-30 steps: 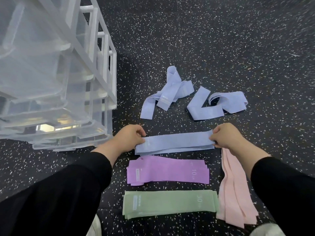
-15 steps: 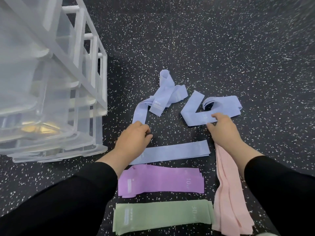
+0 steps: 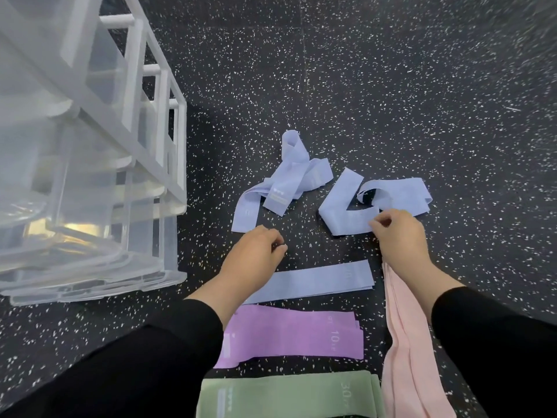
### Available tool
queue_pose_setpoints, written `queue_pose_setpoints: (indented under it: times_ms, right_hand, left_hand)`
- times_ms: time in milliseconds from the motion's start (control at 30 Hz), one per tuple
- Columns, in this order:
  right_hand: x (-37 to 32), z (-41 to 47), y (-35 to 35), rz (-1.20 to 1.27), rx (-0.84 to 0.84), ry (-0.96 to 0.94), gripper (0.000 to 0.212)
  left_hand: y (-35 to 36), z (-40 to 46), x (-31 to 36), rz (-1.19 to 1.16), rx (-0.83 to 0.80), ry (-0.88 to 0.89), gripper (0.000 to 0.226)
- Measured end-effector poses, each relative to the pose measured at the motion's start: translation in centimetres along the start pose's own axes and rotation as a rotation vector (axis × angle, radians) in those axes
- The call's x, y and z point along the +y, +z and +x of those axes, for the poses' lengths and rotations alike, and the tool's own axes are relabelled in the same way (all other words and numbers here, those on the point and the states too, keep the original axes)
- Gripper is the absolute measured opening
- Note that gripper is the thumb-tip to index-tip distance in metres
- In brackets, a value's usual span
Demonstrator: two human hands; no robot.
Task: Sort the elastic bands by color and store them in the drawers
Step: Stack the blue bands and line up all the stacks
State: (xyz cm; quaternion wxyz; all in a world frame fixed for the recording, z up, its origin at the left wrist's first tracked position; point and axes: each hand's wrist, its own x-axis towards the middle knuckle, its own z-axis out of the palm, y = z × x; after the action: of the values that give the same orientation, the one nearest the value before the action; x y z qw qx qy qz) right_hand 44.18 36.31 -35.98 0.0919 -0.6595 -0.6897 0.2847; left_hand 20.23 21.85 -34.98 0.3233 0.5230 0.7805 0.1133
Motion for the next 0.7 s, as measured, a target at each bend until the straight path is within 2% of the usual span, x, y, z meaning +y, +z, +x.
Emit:
queue_pose_setpoints:
  times_ms: [100, 133, 167, 233, 333, 433, 533, 633, 700]
  right_hand:
    - [-1.4, -0.1, -0.4, 0.218, 0.011, 0.069, 0.017]
    - [-1.8, 0.0, -0.3, 0.239, -0.023, 0.091, 0.011]
    - [-2.3, 0.0, -0.4, 0.247, -0.043, 0.089, 0.015]
    - [-3.8, -0.4, -0.8, 0.233, -0.076, 0.023, 0.030]
    - [-7.0, -1.7, -1.9, 0.276, -0.139, -0.091, 0.014]
    - [-10.3, -3.0, -3.4, 0.279, -0.251, -0.257, 0.011]
    - [-13.4, -4.3, -5.0, 0.375, -0.262, -0.368, 0.013]
    - [-15.6, -5.4, -6.9, 0.545, -0.232, -0.369, 0.014]
    - [-16.3, -5.5, -8.1, 0.719, -0.198, -0.330, 0.014]
  left_hand:
    - [-0.2, -0.2, 0.2, -0.015, 0.021, 0.027, 0.023]
    - [-0.3, -0.3, 0.4, -0.027, 0.024, 0.032, 0.024]
    - [-0.5, -0.5, 0.6, -0.046, 0.025, 0.038, 0.026]
    - [-1.1, -0.5, 1.1, -0.102, 0.032, 0.049, 0.034]
    - [-2.1, -0.7, 2.4, -0.179, 0.053, 0.106, 0.053]
    - [-3.5, -0.6, 4.1, -0.321, 0.051, 0.113, 0.065]
    - [-4.9, -0.7, 5.1, -0.450, 0.036, 0.154, 0.049]
    - [-5.7, -0.8, 4.7, -0.535, 0.029, 0.117, 0.028]
    - [-6.2, -1.0, 4.1, -0.620, 0.001, 0.085, 0.039]
